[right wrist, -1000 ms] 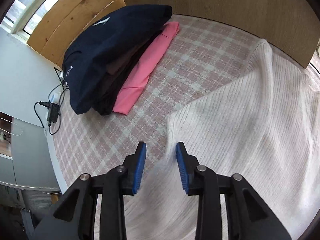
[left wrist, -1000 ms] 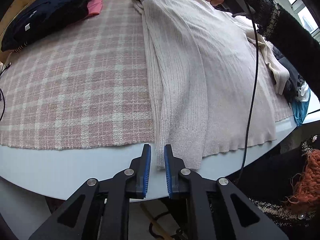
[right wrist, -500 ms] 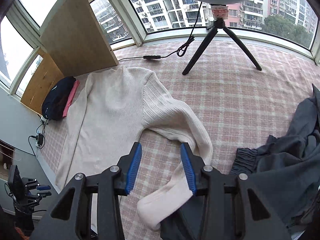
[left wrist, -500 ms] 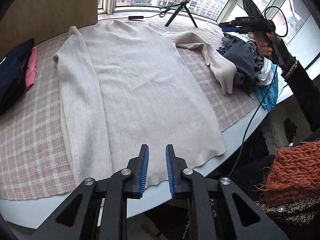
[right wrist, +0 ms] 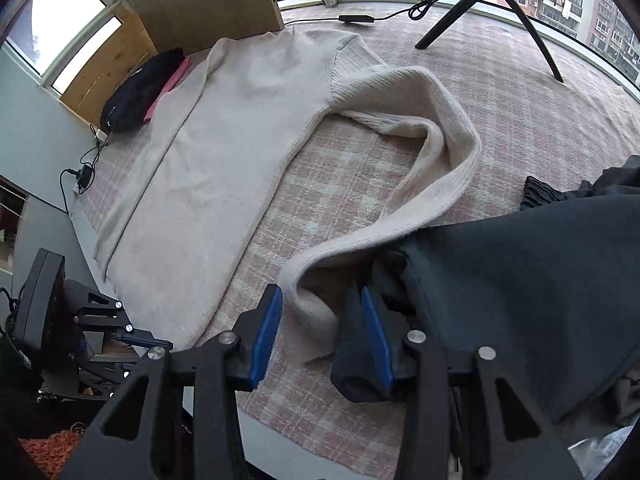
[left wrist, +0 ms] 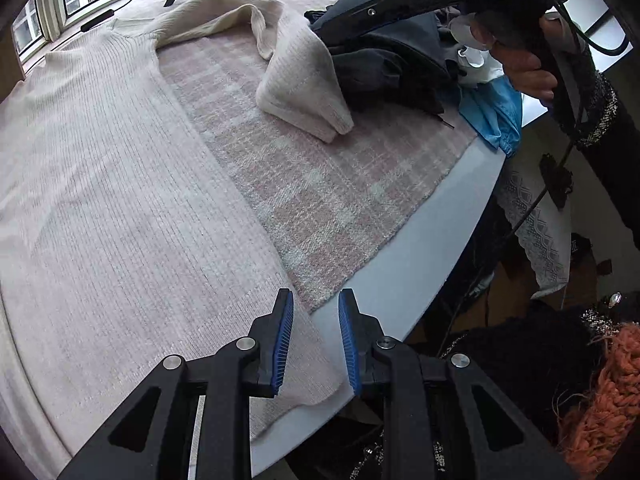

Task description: Fold clothes

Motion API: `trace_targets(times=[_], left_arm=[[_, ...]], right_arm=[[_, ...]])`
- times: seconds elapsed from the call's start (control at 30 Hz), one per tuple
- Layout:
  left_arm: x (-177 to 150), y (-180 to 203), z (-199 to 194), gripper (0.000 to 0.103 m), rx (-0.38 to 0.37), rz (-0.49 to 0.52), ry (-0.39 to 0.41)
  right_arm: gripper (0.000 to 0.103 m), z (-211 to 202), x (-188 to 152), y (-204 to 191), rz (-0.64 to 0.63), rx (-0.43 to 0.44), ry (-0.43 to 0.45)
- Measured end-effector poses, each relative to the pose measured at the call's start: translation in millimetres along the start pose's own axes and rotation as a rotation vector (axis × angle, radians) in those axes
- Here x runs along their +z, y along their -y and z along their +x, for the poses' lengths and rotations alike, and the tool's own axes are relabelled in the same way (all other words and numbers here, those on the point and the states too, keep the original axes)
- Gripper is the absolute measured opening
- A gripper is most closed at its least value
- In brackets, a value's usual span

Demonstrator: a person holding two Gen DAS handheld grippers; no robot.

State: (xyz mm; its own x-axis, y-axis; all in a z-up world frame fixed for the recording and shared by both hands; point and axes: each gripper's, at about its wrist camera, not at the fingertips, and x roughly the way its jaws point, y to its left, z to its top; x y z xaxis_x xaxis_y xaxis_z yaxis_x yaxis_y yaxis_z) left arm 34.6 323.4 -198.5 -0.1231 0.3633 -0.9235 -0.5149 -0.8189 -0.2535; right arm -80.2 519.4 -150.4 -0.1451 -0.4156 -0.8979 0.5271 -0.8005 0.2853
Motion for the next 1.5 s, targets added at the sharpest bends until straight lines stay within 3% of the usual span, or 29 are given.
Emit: trace_targets(times=[0.2, 0.23, 0.27, 0.3, 0.33, 0.4, 0.53, 0.6, 0.7, 0.73, 0.77, 0.83, 1.03, 1.17, 1.3, 1.4, 1.47, 1.5], left_arm=[[-24.3, -29.3, -6.1, 0.025, 0.030, -0.079, -0.009], [-29.4, -32.8, -6.2, 0.025, 0.029, -0.091, -0.012], [-34.3, -36.0, -6.4, 0.025, 0.027, -0.102, -0.014], [-38.3, -38.1, -7.3, 0.025, 0.024, -0.110, -0.014], [-42.1, -39.8, -8.5, 0.025, 0.021, -0.116, -0.014], [-46.7, -40.4, -12.9, 0.025, 0.019, -0.114, -0.007], [-46.3, -36.5, -22.7, 0.025, -0.010, -0.088, 0.019], [-40.6, -31.1, -25.5, 0.025, -0.027, -0.055, 0.028], [-23.8, -17.6, -23.0, 0.025, -0.042, -0.001, 0.037], [-16.7, -12.1, -20.1, 0.025, -0.044, 0.013, 0.036], [-9.5, -5.3, -18.1, 0.025, -0.043, 0.028, 0.039], [5.8, 10.5, -15.7, 0.025, -0.041, 0.063, 0.053], [81.9, 80.1, -3.2, 0.025, 0.005, 0.204, 0.115], [135.4, 145.6, 18.7, 0.037, 0.061, 0.365, 0.176], [168.9, 195.3, 55.3, 0.043, 0.180, 0.514, 0.173], [191.7, 202.5, 84.0, 0.048, 0.220, 0.502, 0.138], [203.3, 199.9, 104.9, 0.046, 0.243, 0.488, 0.101], [206.0, 192.9, 112.5, 0.030, 0.227, 0.467, 0.081]], right_arm=[[0.044, 33.9, -1.2, -3.5, -0.019, -0.044, -0.059], [0.040, 40.0, -1.4, -3.8, -0.021, -0.052, -0.069], [0.030, 46.0, -1.6, -4.2, -0.024, -0.060, -0.080], [0.005, 52.0, -1.8, -4.5, -0.026, -0.068, -0.090], [0.004, 49.3, -2.1, -2.8, -0.008, -0.058, -0.092], [0.004, 29.3, -3.8, 0.6, 0.030, -0.024, -0.077], [0.004, -61.0, -16.9, 9.9, 0.082, 0.043, -0.018], [0.004, -102.8, -22.8, 20.0, 0.115, 0.023, -0.002], [0.009, -129.9, -26.8, 43.4, 0.167, -0.104, -0.027], [0.022, -125.7, -28.6, 52.1, 0.183, -0.107, -0.084], [0.028, -119.2, -30.5, 60.4, 0.195, -0.101, -0.154], [0.031, -114.1, -28.1, 69.5, 0.168, -0.140, -0.199], [0.031, -114.2, 34.8, 103.5, 0.109, -0.125, -0.062], [0.031, -104.7, 79.8, 122.7, 0.086, -0.107, -0.007], [0.031, -105.3, 84.6, 142.0, 0.111, -0.090, -0.007], [0.031, -113.7, 73.3, 159.0, 0.139, -0.064, 0.001], [0.031, -120.2, 68.1, 169.3, 0.153, -0.031, 0.015], [0.031, -122.9, 68.0, 172.6, 0.153, -0.029, 0.022]])
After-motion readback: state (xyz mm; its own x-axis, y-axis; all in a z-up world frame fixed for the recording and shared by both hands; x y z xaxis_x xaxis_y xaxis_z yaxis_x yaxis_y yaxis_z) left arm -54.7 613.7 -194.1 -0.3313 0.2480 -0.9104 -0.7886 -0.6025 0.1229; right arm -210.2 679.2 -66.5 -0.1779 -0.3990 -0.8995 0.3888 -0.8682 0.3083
